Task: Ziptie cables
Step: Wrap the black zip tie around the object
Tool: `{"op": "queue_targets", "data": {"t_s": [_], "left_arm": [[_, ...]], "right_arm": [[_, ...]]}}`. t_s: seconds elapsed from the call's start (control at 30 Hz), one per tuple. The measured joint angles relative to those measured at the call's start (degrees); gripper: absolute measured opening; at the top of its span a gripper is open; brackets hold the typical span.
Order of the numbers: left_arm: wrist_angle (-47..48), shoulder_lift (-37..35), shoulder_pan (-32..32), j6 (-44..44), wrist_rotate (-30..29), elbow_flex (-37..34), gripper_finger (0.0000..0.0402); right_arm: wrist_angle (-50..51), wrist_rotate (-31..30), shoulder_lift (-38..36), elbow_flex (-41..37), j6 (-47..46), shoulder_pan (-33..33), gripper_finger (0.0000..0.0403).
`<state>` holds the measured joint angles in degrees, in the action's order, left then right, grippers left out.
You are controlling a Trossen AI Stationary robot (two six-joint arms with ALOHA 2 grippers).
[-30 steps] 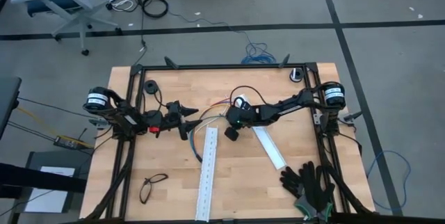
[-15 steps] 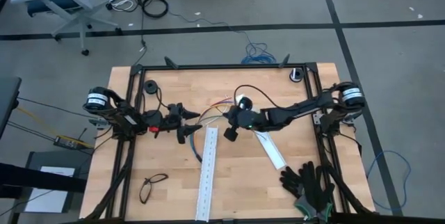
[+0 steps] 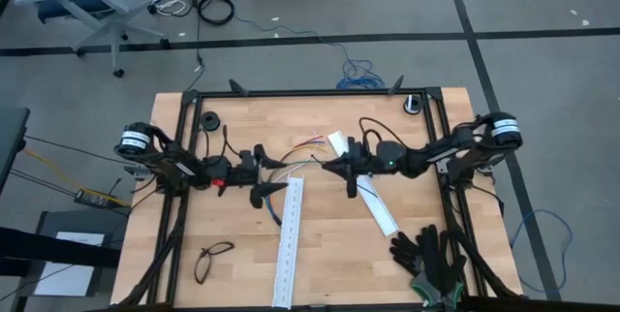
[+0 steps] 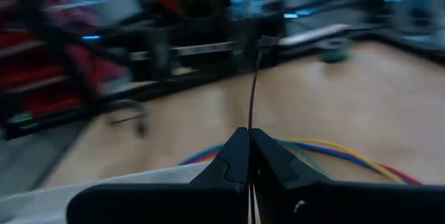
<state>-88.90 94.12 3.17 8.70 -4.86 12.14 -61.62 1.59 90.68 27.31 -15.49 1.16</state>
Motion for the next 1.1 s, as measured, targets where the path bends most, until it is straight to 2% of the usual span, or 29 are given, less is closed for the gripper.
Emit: {"op": "queue_targets", "data": {"t_s": [0.1,0.23,0.37,0.47,0.6,0.87,1.1], "left_arm": [[1.69,0.01,0.01,-4.96,0.04,3.37,0.0280],[5.33,0.01,-0.09,-8.56,0.32,7.42,0.0280],[4.98,0.01,-0.53,-8.67,4.99,9.91,0.0280],[4.46,0.01,-1.00,-8.69,8.89,11.75,0.0280],[4.53,0.01,-1.43,-8.82,10.10,13.77,0.0280],[4.80,0.01,-1.45,-9.92,11.51,17.95,0.0280],[13.11,0.01,-1.56,-9.76,16.33,21.82,0.0280]], "right_arm": [[-4.66,10.12,3.64,2.18,-0.58,2.45,0.0000],[-7.44,20.40,6.93,5.74,-0.59,4.59,0.0000],[-8.50,28.65,7.27,8.66,-0.85,6.05,0.0000],[-8.23,32.64,7.34,10.45,-1.50,7.04,0.0000],[-7.69,36.27,7.34,11.85,-2.49,7.68,0.0000],[-7.73,37.24,7.34,12.09,-2.92,7.75,0.0000],[-8.49,39.19,7.34,12.09,-3.94,7.60,0.0000]]}}
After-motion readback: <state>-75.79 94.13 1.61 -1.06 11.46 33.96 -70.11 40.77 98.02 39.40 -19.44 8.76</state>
